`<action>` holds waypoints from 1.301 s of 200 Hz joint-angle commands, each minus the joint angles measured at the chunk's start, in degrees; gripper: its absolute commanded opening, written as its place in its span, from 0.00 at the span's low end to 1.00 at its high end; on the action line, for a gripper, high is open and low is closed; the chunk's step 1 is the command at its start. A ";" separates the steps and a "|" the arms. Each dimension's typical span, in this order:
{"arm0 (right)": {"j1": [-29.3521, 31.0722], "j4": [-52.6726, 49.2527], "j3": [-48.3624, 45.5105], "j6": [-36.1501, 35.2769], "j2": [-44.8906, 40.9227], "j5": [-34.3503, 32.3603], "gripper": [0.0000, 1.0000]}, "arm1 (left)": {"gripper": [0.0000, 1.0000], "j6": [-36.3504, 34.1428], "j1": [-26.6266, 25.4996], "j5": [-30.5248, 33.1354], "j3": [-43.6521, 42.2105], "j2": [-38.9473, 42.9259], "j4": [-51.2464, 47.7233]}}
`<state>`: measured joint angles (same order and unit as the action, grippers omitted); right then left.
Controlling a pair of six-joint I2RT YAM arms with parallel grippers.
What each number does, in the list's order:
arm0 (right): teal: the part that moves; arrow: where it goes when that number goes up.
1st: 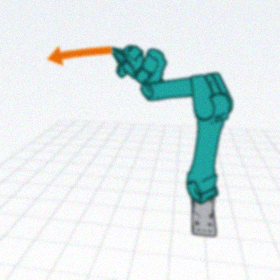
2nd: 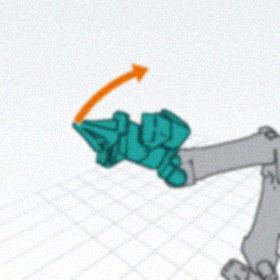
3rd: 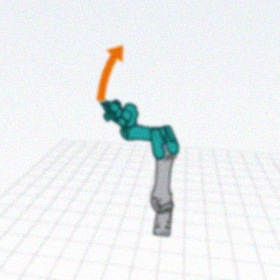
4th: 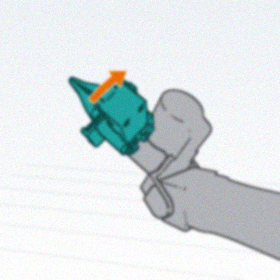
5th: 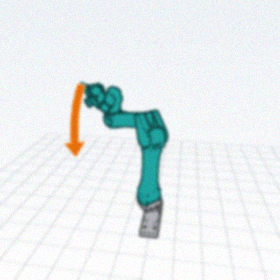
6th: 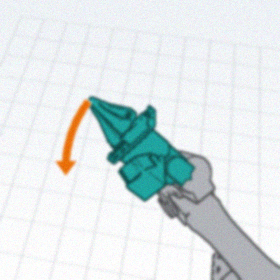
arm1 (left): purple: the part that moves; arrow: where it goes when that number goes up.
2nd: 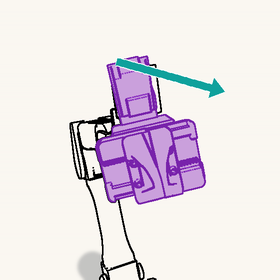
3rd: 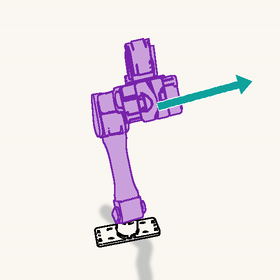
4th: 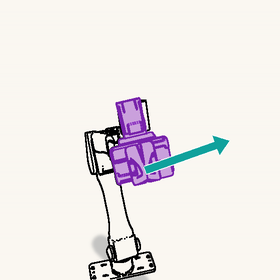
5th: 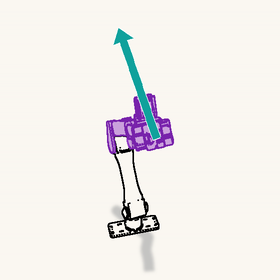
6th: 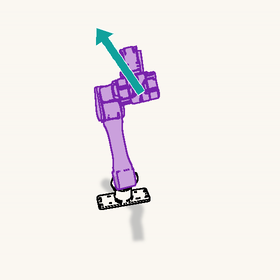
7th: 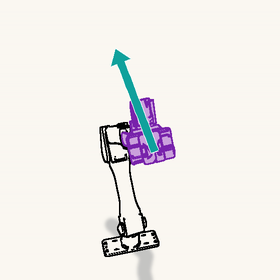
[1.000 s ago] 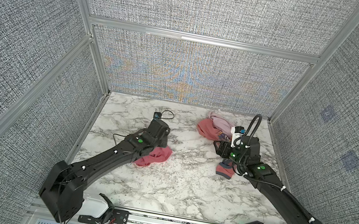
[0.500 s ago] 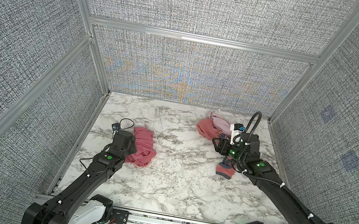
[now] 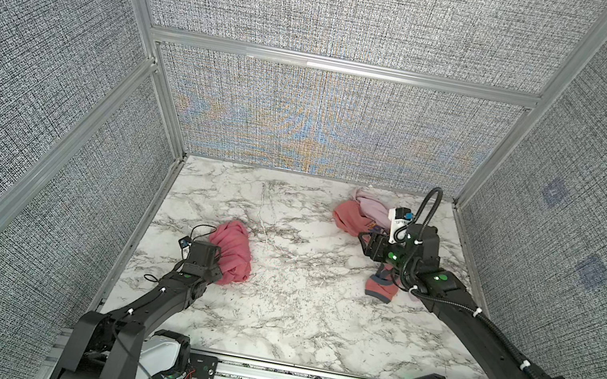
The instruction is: Pick out a specific cloth from the pile
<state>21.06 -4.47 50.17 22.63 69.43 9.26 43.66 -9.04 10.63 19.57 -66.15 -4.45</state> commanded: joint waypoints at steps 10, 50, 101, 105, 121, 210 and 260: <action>0.06 -0.01 0.31 0.24 -0.27 -0.67 0.67 | 0.00 0.36 0.34 -1.62 -0.33 -2.37 4.19; 0.06 -1.38 1.21 0.13 -1.20 -1.17 0.67 | 0.00 1.21 0.33 -2.73 -1.02 -3.48 6.58; 0.04 -2.29 0.48 1.15 -3.95 -1.69 0.67 | 0.00 1.03 0.34 -5.35 0.38 -4.15 5.21; 0.03 -2.30 0.33 1.25 -4.29 -1.77 0.67 | 0.09 1.15 0.33 -5.36 0.70 -3.63 4.32; 0.03 -2.34 0.01 1.32 -5.30 -1.96 0.67 | 0.42 1.42 0.29 -4.65 2.63 0.24 -0.91; 0.22 0.09 -0.49 3.29 -5.63 0.56 0.67 | 0.59 -7.61 0.23 -6.69 10.52 20.03 -13.38; 0.64 1.21 -0.43 4.06 -4.31 0.77 0.67 | 0.56 -12.10 -2.59 -11.93 14.64 14.36 -12.18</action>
<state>21.43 -5.34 49.82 25.65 64.53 9.50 34.57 -9.96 2.55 33.67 -49.87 -17.69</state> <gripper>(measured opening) 0.675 0.562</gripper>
